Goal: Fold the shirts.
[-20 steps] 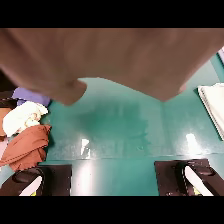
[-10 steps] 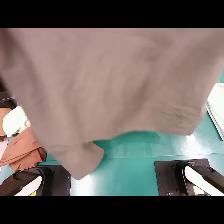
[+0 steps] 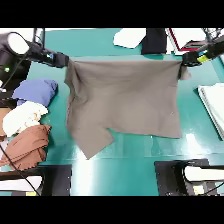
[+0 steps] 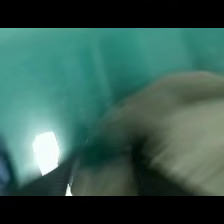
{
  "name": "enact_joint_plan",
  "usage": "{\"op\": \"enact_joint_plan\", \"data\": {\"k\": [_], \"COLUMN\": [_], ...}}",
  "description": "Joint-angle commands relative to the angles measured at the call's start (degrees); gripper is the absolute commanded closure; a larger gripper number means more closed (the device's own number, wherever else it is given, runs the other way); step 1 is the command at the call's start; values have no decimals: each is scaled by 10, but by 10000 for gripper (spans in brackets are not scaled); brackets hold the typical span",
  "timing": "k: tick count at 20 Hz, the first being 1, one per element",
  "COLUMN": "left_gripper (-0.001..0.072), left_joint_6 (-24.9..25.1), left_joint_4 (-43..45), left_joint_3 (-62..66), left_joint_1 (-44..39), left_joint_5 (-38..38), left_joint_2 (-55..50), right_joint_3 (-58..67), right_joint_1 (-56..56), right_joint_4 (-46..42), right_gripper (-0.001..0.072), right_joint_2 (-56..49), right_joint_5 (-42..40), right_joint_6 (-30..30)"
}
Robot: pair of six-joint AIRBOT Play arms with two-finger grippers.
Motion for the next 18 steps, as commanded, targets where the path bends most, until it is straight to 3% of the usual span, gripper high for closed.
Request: {"op": "enact_joint_plan", "data": {"k": [1, 2, 6, 9, 13, 18], "left_gripper": [151, 151, 151, 151, 150, 150], "left_joint_6": [-24, -23, -23, -24, -20, 49], "left_joint_4": [-10, -10, -10, -16, -104, -240], "left_joint_3": [13, 29, -14, -164, -387, -515], "left_joint_1": [31, 47, 101, 104, 102, 102], "left_joint_5": [-9, -49, -124, -111, -35, 44], "left_joint_2": [-31, -31, 24, 98, 165, 164], "right_joint_3": [45, 56, 57, -31, -151, -234], "right_joint_1": [-11, -20, -64, -82, -82, -82], "right_joint_4": [79, 115, 243, 321, 317, 317], "right_gripper": [543, 453, 448, 449, 450, 450], "right_joint_2": [-52, -52, -49, 0, 90, 164], "right_joint_5": [0, 16, 145, 137, 109, 56], "right_joint_6": [-23, -35, -72, -99, -118, -118]}}
